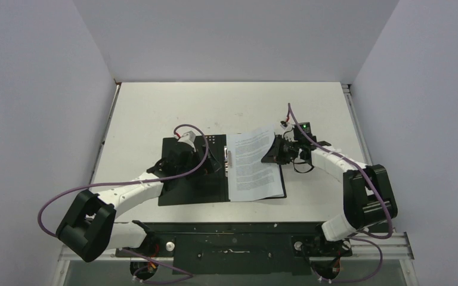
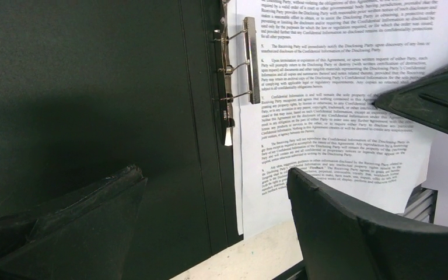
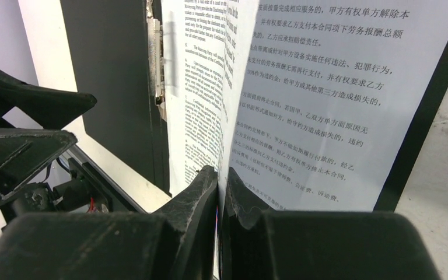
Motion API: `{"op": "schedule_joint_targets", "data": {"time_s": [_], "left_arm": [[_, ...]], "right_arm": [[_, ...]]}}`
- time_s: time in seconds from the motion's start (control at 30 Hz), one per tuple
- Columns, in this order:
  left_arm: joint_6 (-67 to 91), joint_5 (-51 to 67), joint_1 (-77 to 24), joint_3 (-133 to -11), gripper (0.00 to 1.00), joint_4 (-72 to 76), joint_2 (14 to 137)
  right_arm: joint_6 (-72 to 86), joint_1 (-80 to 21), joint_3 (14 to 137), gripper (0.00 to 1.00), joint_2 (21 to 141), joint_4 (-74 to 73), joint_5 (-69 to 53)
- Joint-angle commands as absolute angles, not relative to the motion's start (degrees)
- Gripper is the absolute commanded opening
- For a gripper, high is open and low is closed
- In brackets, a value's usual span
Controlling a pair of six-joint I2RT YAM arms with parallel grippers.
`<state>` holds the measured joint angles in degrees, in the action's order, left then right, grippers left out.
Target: Put the files into the folder
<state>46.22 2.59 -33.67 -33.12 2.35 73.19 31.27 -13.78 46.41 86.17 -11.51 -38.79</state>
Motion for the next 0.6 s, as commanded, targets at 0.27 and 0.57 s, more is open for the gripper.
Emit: {"op": "schedule_joint_targets", "data": {"time_s": [0.27, 0.57], "left_arm": [[45.2, 5.1, -34.3, -32.9, 0.91, 6.5, 74.5], [45.0, 5.3, -34.5, -32.8, 0.91, 6.5, 75.1]], "right_arm": [[32.7, -13.3, 48.7, 0.05, 91.6, -3.9, -40.2], [31.3, -12.4, 50.3, 0.05, 94.7, -4.0, -40.5]]}}
